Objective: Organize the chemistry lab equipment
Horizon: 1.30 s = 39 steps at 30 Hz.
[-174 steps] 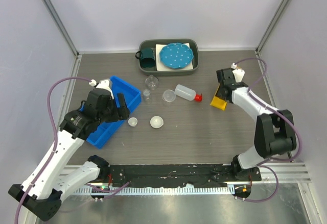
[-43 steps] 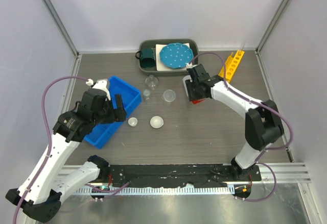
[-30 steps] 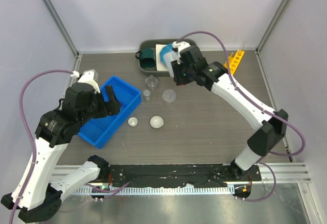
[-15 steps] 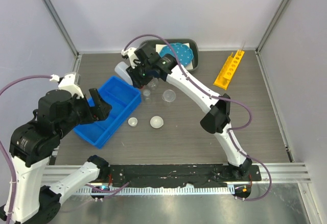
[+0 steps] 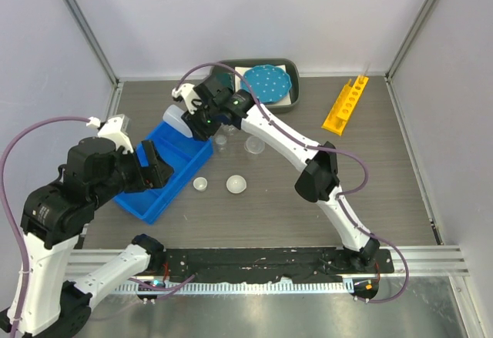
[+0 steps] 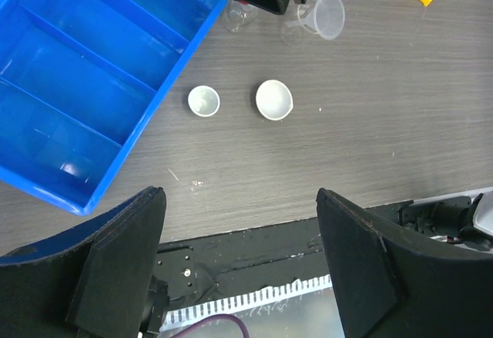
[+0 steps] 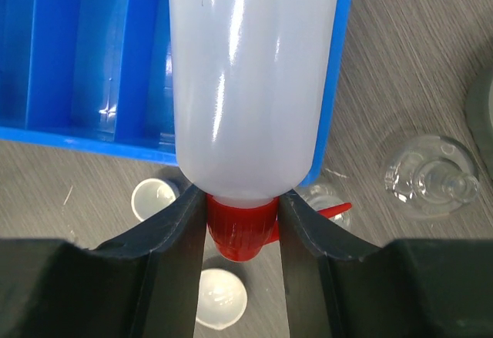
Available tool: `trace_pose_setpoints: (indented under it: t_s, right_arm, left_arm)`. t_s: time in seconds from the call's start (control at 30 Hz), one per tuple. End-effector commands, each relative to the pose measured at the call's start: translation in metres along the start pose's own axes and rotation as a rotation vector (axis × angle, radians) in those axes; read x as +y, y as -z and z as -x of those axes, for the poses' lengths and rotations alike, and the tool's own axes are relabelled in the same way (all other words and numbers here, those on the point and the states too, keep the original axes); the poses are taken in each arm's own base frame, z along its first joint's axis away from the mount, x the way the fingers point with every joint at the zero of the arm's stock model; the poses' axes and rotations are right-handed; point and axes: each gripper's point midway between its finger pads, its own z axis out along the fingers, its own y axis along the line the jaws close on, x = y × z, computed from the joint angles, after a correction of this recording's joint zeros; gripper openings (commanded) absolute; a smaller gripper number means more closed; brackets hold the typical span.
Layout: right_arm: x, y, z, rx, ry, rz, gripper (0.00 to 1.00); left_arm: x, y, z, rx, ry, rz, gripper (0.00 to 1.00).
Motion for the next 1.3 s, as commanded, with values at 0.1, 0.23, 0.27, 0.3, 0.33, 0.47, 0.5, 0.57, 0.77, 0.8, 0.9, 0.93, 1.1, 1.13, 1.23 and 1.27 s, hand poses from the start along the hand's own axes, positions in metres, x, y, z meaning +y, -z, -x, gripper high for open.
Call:
trace_pose_setpoints:
  t_s: [0.1, 0.23, 0.27, 0.3, 0.33, 0.47, 0.5, 0.57, 0.77, 0.8, 0.9, 0.93, 1.1, 1.13, 1.23, 1.27]
  right_arm:
    - [-0.004, -0.034, 0.01, -0.075, 0.051, -0.004, 0.07]
    - [-0.006, -0.052, 0.005, -0.079, 0.05, -0.001, 0.08]
    - [-0.007, -0.055, 0.004, -0.079, 0.05, -0.001, 0.07]
    - [-0.007, -0.061, 0.002, -0.079, 0.05, 0.0, 0.07]
    - [-0.009, -0.062, 0.002, -0.082, 0.051, -0.001, 0.07]
    - [-0.007, -0.072, 0.0, -0.087, 0.051, 0.008, 0.07]
    - [-0.008, -0.073, 0.0, -0.09, 0.051, 0.008, 0.07]
    - [-0.007, -0.078, -0.004, -0.084, 0.048, 0.017, 0.09]
    - [-0.003, -0.088, -0.017, -0.057, 0.036, 0.041, 0.36]
    - [-0.003, -0.09, -0.019, -0.051, 0.036, 0.042, 0.41]
    - [-0.003, -0.094, -0.026, -0.038, 0.027, 0.042, 0.43]
    - [-0.003, -0.095, -0.027, -0.035, 0.025, 0.042, 0.43]
    - [-0.002, -0.101, -0.033, -0.026, 0.01, 0.047, 0.43]
    - [-0.002, -0.102, -0.034, -0.025, 0.005, 0.045, 0.43]
    - [-0.002, -0.106, -0.038, -0.023, -0.014, 0.044, 0.43]
    - [-0.001, -0.107, -0.038, -0.024, -0.019, 0.047, 0.43]
  left_arm:
    - [-0.007, -0.007, -0.006, 0.015, -0.017, -0.046, 0.83]
    - [-0.006, -0.011, -0.008, 0.025, -0.023, -0.041, 0.83]
    - [-0.006, -0.012, -0.009, 0.031, -0.026, -0.039, 0.83]
    - [-0.006, -0.013, -0.009, 0.032, -0.026, -0.04, 0.83]
    - [-0.006, -0.013, -0.009, 0.032, -0.027, -0.04, 0.84]
    - [-0.006, -0.016, -0.01, 0.042, -0.036, -0.035, 0.83]
    - [-0.006, -0.016, -0.01, 0.042, -0.038, -0.036, 0.83]
    - [-0.005, -0.017, -0.012, 0.047, -0.04, -0.034, 0.84]
    - [-0.005, -0.021, -0.014, 0.054, -0.043, -0.03, 0.84]
    - [-0.005, -0.021, -0.014, 0.055, -0.044, -0.033, 0.83]
    - [-0.005, -0.021, -0.014, 0.055, -0.045, -0.032, 0.83]
    - [-0.004, -0.021, -0.014, 0.053, -0.044, -0.032, 0.83]
    - [-0.003, -0.021, -0.016, 0.054, -0.043, -0.03, 0.84]
    - [-0.003, -0.021, -0.017, 0.056, -0.043, -0.029, 0.83]
    - [-0.002, -0.02, -0.018, 0.054, -0.042, -0.028, 0.83]
    - [-0.002, -0.02, -0.018, 0.054, -0.042, -0.028, 0.83]
